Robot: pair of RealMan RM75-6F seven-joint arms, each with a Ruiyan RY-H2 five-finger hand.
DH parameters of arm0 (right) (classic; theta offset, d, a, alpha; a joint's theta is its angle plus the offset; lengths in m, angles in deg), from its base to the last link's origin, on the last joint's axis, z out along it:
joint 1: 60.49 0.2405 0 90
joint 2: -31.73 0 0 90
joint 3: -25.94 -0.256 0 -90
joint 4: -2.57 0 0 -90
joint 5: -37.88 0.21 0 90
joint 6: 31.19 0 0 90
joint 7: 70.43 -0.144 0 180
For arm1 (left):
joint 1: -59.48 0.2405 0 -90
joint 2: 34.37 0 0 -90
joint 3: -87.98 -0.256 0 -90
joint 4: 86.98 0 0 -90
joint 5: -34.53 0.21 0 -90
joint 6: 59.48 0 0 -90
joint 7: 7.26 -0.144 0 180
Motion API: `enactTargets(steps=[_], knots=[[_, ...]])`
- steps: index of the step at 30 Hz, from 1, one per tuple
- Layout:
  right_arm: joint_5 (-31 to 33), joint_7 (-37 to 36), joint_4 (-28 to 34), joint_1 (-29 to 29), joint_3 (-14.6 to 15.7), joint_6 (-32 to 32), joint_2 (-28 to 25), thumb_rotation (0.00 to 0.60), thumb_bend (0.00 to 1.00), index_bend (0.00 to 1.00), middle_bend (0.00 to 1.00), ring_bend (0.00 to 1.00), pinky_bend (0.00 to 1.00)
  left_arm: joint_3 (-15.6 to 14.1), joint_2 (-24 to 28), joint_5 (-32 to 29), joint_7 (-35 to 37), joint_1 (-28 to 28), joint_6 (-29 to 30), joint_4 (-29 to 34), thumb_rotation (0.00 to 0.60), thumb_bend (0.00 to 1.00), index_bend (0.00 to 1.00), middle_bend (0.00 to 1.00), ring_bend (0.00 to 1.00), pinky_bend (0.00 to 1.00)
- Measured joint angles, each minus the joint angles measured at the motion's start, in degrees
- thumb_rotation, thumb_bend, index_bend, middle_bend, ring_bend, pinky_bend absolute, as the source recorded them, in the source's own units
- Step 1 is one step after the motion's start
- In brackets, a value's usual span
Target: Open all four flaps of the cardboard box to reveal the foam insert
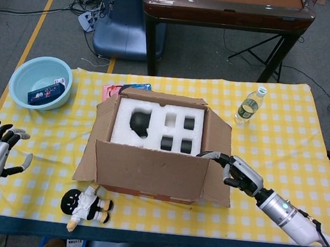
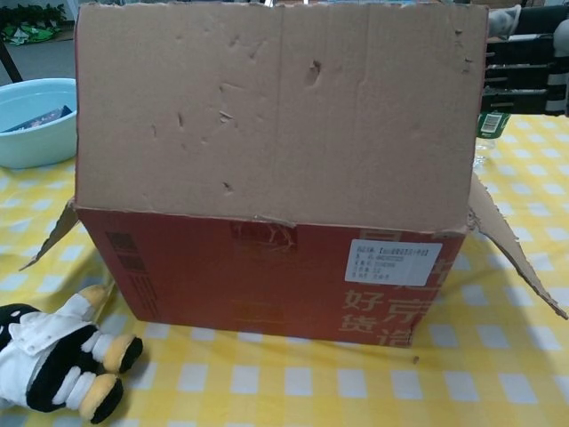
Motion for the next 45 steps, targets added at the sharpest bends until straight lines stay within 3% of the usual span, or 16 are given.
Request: enactTargets(steps=[5,13,32,45], knots=[[-7.1,-9.7,-5.3,1.9,4.6,-5.3,1.2,0.600,1.00,0.31,0.20,0.08,0.04,-0.1,0.1,0.2,-0.1,0.1,0.3,0.2,0.354,0.40,0.37,0.25,0.12,0.00],[-11.5,-13.1,-7.6,5.3,8.9,-9.4,2.4,0.600,1.00,0.31,0.22,0.09,0.07,-0.2,0.5,0.7,-0.5,0.4,1.0,1.0,0.352,0.40,0.37,0.25,0.12,0.00],[-16.7,-11.9,-5.9,10.8,17.4,-11.5,-0.2,0.600,1.00,0.31,0.23,0.09,0.10,-0.4,1.3,1.8,-1.2,1.0,2.2,2.6,0.354,0.40,0.37,0.25,0.12,0.00],[-17.2,-7.6,-4.1,11.3,20.6,-15.1,-3.0,0.600,1.00,0.31,0.23,0.09,0.10,-0.6,1.6,2.5,-1.8,1.4,2.8,3.6,0.354,0.40,0.37,0.25,0.12,0.00]])
